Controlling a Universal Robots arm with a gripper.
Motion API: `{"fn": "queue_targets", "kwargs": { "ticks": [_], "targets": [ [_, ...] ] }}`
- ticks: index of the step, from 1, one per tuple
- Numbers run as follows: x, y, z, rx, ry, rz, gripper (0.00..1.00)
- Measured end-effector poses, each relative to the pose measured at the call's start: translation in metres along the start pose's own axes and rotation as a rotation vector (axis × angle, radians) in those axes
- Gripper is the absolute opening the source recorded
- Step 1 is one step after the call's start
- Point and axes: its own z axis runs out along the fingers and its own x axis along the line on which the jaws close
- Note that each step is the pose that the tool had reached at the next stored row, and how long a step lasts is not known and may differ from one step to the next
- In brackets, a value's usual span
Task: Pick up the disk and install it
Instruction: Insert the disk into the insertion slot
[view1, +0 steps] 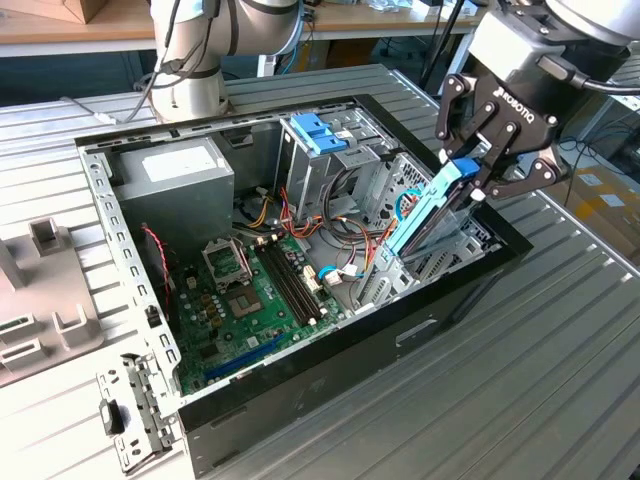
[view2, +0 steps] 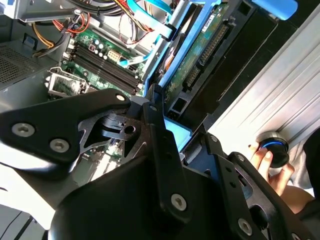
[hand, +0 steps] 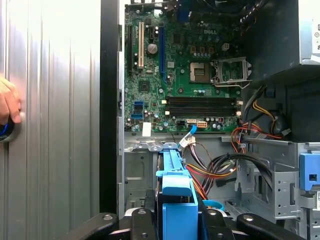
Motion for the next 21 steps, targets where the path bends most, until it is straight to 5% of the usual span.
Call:
{"fn": "queue_targets", "kwargs": {
  "ticks": [21],
  "targets": [
    [0.0012,-0.0005,0.0143,0.0,0.0001,0.0,0.37]
  ]
}}
